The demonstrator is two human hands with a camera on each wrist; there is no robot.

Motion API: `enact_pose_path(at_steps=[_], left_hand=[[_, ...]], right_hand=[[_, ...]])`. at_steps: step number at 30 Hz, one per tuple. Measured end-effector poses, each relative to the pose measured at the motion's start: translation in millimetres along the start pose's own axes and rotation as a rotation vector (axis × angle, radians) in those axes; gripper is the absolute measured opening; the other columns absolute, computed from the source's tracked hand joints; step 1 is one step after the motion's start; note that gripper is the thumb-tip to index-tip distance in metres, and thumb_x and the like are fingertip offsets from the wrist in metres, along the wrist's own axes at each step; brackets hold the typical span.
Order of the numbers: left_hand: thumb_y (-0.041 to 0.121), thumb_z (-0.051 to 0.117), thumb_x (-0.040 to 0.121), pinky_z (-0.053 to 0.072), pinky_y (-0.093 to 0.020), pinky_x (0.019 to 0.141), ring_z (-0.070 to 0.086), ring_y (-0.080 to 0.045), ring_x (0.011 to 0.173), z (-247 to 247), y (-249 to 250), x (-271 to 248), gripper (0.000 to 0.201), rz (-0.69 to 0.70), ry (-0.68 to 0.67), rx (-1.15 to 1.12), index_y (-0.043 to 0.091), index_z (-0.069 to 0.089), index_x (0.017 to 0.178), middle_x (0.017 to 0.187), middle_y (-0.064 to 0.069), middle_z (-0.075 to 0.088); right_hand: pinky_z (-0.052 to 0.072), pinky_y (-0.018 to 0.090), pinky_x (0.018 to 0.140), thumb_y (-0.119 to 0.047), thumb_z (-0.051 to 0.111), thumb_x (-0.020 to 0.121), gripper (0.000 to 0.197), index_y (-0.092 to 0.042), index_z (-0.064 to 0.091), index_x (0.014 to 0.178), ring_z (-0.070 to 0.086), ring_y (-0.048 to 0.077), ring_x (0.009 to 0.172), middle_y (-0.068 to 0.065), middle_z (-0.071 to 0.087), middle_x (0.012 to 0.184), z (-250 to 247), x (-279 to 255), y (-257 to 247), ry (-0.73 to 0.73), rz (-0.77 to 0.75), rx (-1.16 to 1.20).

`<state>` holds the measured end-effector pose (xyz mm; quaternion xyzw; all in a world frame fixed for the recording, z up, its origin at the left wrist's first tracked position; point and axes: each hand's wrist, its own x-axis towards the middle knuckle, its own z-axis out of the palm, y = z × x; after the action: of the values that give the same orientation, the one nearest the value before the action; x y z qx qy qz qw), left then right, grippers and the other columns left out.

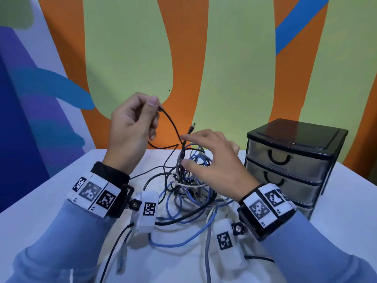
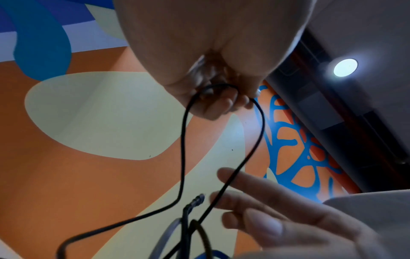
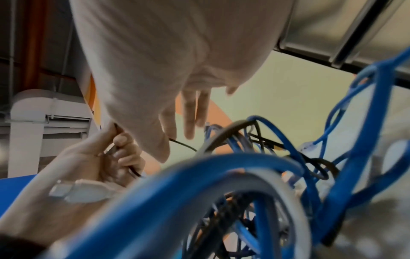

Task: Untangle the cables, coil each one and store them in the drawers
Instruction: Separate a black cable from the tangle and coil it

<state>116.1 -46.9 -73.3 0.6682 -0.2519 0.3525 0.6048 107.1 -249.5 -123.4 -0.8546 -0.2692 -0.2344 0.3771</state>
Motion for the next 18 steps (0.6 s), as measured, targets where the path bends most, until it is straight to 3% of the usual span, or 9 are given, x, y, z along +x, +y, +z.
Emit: enact_pose_path(at_steps=[1, 3, 4, 6, 10, 12, 16, 18], left_hand=[[0.02, 0.054, 0.111, 0.041, -0.028, 0.05, 0.041, -0.018, 0.055, 3, 2, -2, 0.024, 0.004, -0.052, -0.012, 0.009, 0.064, 0.092, 0.066, -0.005, 0.05], [0.02, 0.055, 0.111, 0.042, -0.027, 0.051, 0.041, -0.021, 0.056, 7, 5, -5, 0.025, 0.012, -0.113, -0.027, 0.008, 0.065, 0.092, 0.066, -0.006, 0.049], [0.02, 0.055, 0.111, 0.042, -0.027, 0.051, 0.041, -0.021, 0.056, 9, 7, -6, 0.025, 0.02, -0.11, -0.032, 0.008, 0.065, 0.092, 0.066, -0.006, 0.049], [0.02, 0.054, 0.112, 0.04, -0.028, 0.049, 0.039, -0.019, 0.054, 9, 8, -6, 0.025, 0.044, -0.043, -0.041, 0.007, 0.064, 0.093, 0.066, -0.006, 0.048], [0.023, 0.053, 0.113, 0.035, -0.032, 0.046, 0.036, -0.016, 0.054, 9, 9, -5, 0.027, 0.08, 0.109, -0.043, 0.002, 0.06, 0.096, 0.066, -0.005, 0.045], [0.024, 0.052, 0.113, 0.034, -0.031, 0.045, 0.037, -0.016, 0.056, 12, 11, -7, 0.028, 0.09, 0.163, -0.041, 0.004, 0.059, 0.095, 0.066, -0.004, 0.043], [0.028, 0.055, 0.112, 0.035, -0.036, 0.047, 0.039, -0.018, 0.055, 6, 5, -2, 0.029, 0.052, 0.284, 0.038, 0.005, 0.061, 0.096, 0.066, -0.004, 0.044], [0.031, 0.058, 0.109, 0.045, -0.04, 0.056, 0.047, -0.016, 0.06, -3, -5, 2, 0.028, -0.04, 0.312, 0.168, 0.01, 0.067, 0.094, 0.068, 0.0, 0.053]], right_hand=[[0.029, 0.037, 0.116, -0.038, 0.075, 0.092, 0.04, -0.04, 0.067, 0.131, 0.048, 0.001, 0.128, -0.02, 0.059, 0.128, 1, 1, 0, -0.021, -0.017, 0.071], [0.045, 0.021, 0.095, -0.029, 0.074, 0.096, 0.017, -0.03, 0.074, 0.113, 0.062, 0.007, 0.106, -0.014, 0.068, 0.111, 3, 1, -1, -0.047, -0.024, 0.189], [0.048, 0.019, 0.084, -0.026, 0.072, 0.097, 0.007, -0.027, 0.074, 0.104, 0.063, 0.01, 0.095, -0.011, 0.069, 0.103, 4, 1, -1, -0.043, -0.01, 0.217], [0.047, 0.021, 0.074, -0.02, 0.068, 0.099, 0.006, -0.025, 0.07, 0.098, 0.061, 0.015, 0.084, -0.009, 0.07, 0.094, 3, 2, 1, -0.038, 0.027, 0.232], [0.048, 0.034, 0.069, -0.017, 0.061, 0.101, 0.016, -0.032, 0.059, 0.103, 0.061, 0.023, 0.08, -0.01, 0.066, 0.096, 3, 2, 3, -0.094, 0.043, 0.17], [0.049, 0.04, 0.068, -0.017, 0.062, 0.1, 0.016, -0.032, 0.06, 0.104, 0.06, 0.024, 0.073, -0.01, 0.065, 0.094, 4, 2, 2, -0.055, 0.034, 0.156], [0.049, 0.028, 0.065, -0.017, 0.069, 0.098, 0.014, -0.024, 0.076, 0.106, 0.054, 0.017, 0.064, -0.009, 0.071, 0.088, 3, 4, 5, 0.193, 0.047, 0.246], [0.047, 0.025, 0.063, -0.016, 0.07, 0.098, 0.018, -0.021, 0.08, 0.113, 0.047, 0.012, 0.061, -0.01, 0.071, 0.09, 1, 4, 6, 0.285, 0.044, 0.274]])
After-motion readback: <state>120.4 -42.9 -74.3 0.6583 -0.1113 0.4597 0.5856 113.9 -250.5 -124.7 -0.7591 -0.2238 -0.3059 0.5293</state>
